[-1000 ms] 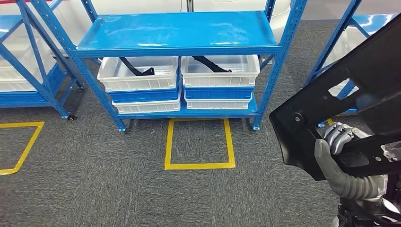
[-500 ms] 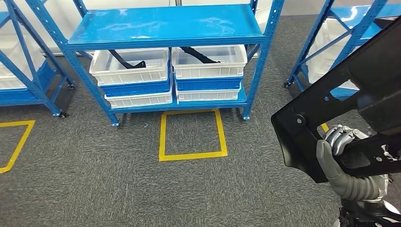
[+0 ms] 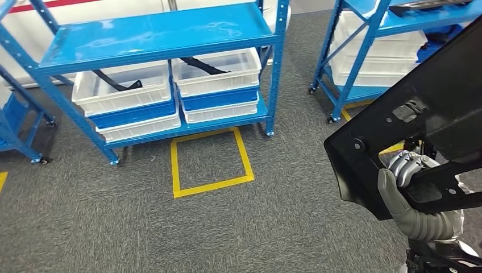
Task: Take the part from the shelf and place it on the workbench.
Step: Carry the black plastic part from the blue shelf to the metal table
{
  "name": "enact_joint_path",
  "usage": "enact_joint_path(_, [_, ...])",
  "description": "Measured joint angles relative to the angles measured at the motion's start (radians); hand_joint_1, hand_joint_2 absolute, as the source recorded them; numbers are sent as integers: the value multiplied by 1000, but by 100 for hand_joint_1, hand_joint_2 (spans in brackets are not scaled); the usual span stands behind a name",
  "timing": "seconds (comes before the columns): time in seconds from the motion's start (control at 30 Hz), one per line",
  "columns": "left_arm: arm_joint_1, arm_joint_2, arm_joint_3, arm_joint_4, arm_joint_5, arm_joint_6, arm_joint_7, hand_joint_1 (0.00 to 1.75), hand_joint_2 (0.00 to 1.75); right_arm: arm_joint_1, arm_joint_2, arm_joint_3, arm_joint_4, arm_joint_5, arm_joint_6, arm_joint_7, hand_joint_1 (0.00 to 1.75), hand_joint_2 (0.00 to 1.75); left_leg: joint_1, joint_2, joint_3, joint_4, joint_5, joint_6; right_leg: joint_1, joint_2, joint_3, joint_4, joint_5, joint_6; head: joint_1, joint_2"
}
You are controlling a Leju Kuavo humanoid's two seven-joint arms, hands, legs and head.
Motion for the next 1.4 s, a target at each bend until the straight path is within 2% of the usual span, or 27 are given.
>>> enact_joint_path(0.07, [-2, 0, 0, 0, 0, 0, 0, 0, 175, -1, 0, 0, 0, 0, 0, 0, 175, 175, 5, -28, -13, 34, -26, -13, -3, 18, -7, -1, 8, -13, -1, 0])
enact_joint_path(0.13, [-5, 0, 0, 0, 0, 0, -1, 0, 175, -3, 0, -1, -1, 0, 1, 1, 175, 175, 12, -80, -65, 151, -95, -27, -5, 35, -16, -2, 15, -24, -1, 0])
enact_joint_path(0.2, [-8, 0, 1, 0, 0, 0, -2, 0, 175, -3, 0, -1, -1, 0, 1, 3, 175, 175, 15, -97, -128, 297, -158, -31, -5, 56, -25, -1, 22, -28, -1, 0])
enact_joint_path(0.23, [-11, 1, 1, 0, 0, 0, -1, 0, 175, -3, 0, -1, -1, 0, 1, 6, 175, 175, 16, -98, -141, 331, -164, -32, -5, 68, -28, -1, 25, -28, -2, 0])
enact_joint_path(0.27, [-11, 1, 1, 0, 0, 0, -1, 0, 175, -3, 0, -1, -1, 1, 1, 9, 175, 175, 17, -100, -132, 320, -149, -30, -5, 80, -30, -1, 28, -27, -2, 0])
enact_joint_path(0.3, [-11, 1, 2, 0, -1, 0, 1, 0, 175, -3, 0, -1, -1, 3, 1, 11, 175, 175, 17, -105, -104, 266, -116, -26, -5, 94, -31, -1, 31, -25, -2, 0])
enact_joint_path(0.37, [-7, 2, 2, 0, -2, 0, 2, 0, 175, -4, 0, -1, -2, 7, -1, 13, 175, 175, 17, -146, -26, 104, -44, -14, -4, 120, -34, 0, 38, -18, -2, 0])
enact_joint_path(0.4, [-5, 2, 2, 1, -3, 0, 3, 0, 175, -5, 0, -1, -2, 9, -1, 14, 175, 175, 16, -165, -1, 45, -23, -9, -3, 131, -38, 0, 42, -14, -2, 0])
enact_joint_path(0.43, [-4, 3, 2, 1, -3, -1, 3, 0, 175, -5, 0, -1, -3, 10, -2, 14, 175, 175, 15, -177, 10, 14, -14, -6, -3, 141, -42, 1, 46, -9, -2, 0])
enact_joint_path(0.47, [-3, 3, 2, 1, -3, -1, 2, 0, 175, -5, 0, -1, -4, 10, -2, 15, 175, 175, 13, -174, 10, 5, -12, -3, -3, 151, -47, 0, 51, -3, -1, 0])
enact_joint_path(0.53, [-4, 3, 2, 1, -3, -1, 1, 0, 175, -4, -1, -2, -6, 11, -2, 15, 175, 175, 13, -152, 7, 1, -2, 7, -6, 162, -55, 1, 57, 9, -1, 0])
enact_joint_path(0.6, [-6, 3, 2, 1, -3, 2, 0, 0, 175, -4, -2, -2, -7, 12, -2, 16, 175, 175, 17, -129, 3, -7, 12, 21, -5, 131, -82, 52, 22, 17, 0, 0])
enact_joint_path(0.67, [-4, 4, 2, 2, -3, 8, 0, 0, 175, -4, -4, -3, -8, 14, -2, 16, 175, 175, 19, -107, -6, -9, 20, 27, -5, 86, -139, 183, -57, 23, 2, 0])
enact_joint_path(0.7, [-1, 4, 2, 2, -3, 11, 0, 0, 175, -3, -5, -3, -8, 15, -2, 16, 175, 175, 19, -95, -10, -9, 22, 27, -6, 77, -165, 252, -89, 28, 2, 0])
enact_joint_path(0.73, [1, 4, 2, 2, -3, 11, 0, 0, 175, -2, -6, -3, -8, 15, -2, 16, 175, 175, 19, -83, -14, -9, 24, 25, -9, 71, -179, 296, -105, 32, 2, 0])
enact_joint_path(0.77, [2, 3, 2, 2, -3, 11, 0, 0, 175, -2, -6, -2, -8, 16, -2, 17, 175, 175, 19, -71, -16, -8, 25, 23, -11, 66, -172, 302, -103, 35, 3, 0])
enact_joint_path(0.83, [3, 3, 2, 2, -3, 11, 0, 0, 175, -2, -6, -2, -8, 16, -2, 17, 175, 175, 22, -46, -17, -6, 26, 17, -16, 40, -90, 183, -53, 42, 2, 0])
enact_joint_path(0.9, [2, 5, 2, 2, -3, 11, 0, 0, 175, -3, -6, -2, -8, 16, -2, 17, 175, 175, 17, -24, -16, 0, 19, 6, -17, -9, -4, 41, -14, 41, 2, 0])
enact_joint_path(0.97, [2, 6, 2, 2, -3, 11, 0, 0, 175, -3, -6, -3, -8, 17, -2, 17, 175, 175, 11, -3, -16, 5, 12, -5, -15, -23, 14, 1, -9, 25, 0, 0])
enact_joint_path(1.03, [1, 6, 2, 2, -3, 11, 0, 0, 175, -2, -7, -3, -9, 16, 0, 16, 175, 175, 14, 11, -14, 9, 8, -13, -14, 3, 5, 3, -4, 8, -2, 0])
enact_joint_path(1.1, [-1, 6, 2, 2, -3, 11, 0, 0, 175, -3, -7, -3, -10, 15, 4, 15, 175, 175, 21, -26, -34, 58, -28, -26, -14, 24, -4, 2, 4, -6, -3, 0])
enact_joint_path(1.17, [-4, 6, 2, 2, -2, 11, 0, 0, 175, -4, -7, -2, -10, 12, 7, 15, 175, 175, 24, -82, -92, 190, -104, -34, -14, 44, -14, 2, 11, -17, -4, 0])
enact_joint_path(1.23, [-10, 6, 3, 2, -2, 11, 0, 0, 175, -4, -6, -1, -11, 10, 9, 15, 175, 175, 24, -97, -149, 321, -154, -33, -10, 68, -22, 2, 16, -23, -5, 0])
enact_joint_path(1.27, [-13, 6, 3, 2, -2, 10, 0, 0, 175, -3, -6, -1, -11, 10, 9, 15, 175, 175, 23, -99, -154, 337, -151, -29, -8, 81, -23, 3, 18, -24, -5, 0])
enact_joint_path(1.3, [-13, 6, 3, 2, -3, 10, 1, 0, 175, -3, -6, 0, -11, 10, 9, 15, 175, 175, 22, -102, -138, 308, -128, -23, -5, 96, -24, 3, 20, -24, -5, 0])
enact_joint_path(1.33, [-12, 6, 3, 2, -3, 10, 2, 0, 175, -4, -6, 0, -12, 10, 9, 14, 175, 175, 20, -110, -106, 242, -91, -14, -3, 111, -24, 2, 22, -24, -5, 0])
enact_joint_path(1.4, [-7, 6, 3, 3, -3, 9, 3, 0, 175, -4, -6, 0, -13, 10, 9, 14, 175, 175, 15, -155, -38, 89, -22, 9, 0, 136, -27, 3, 27, -21, -5, 0])
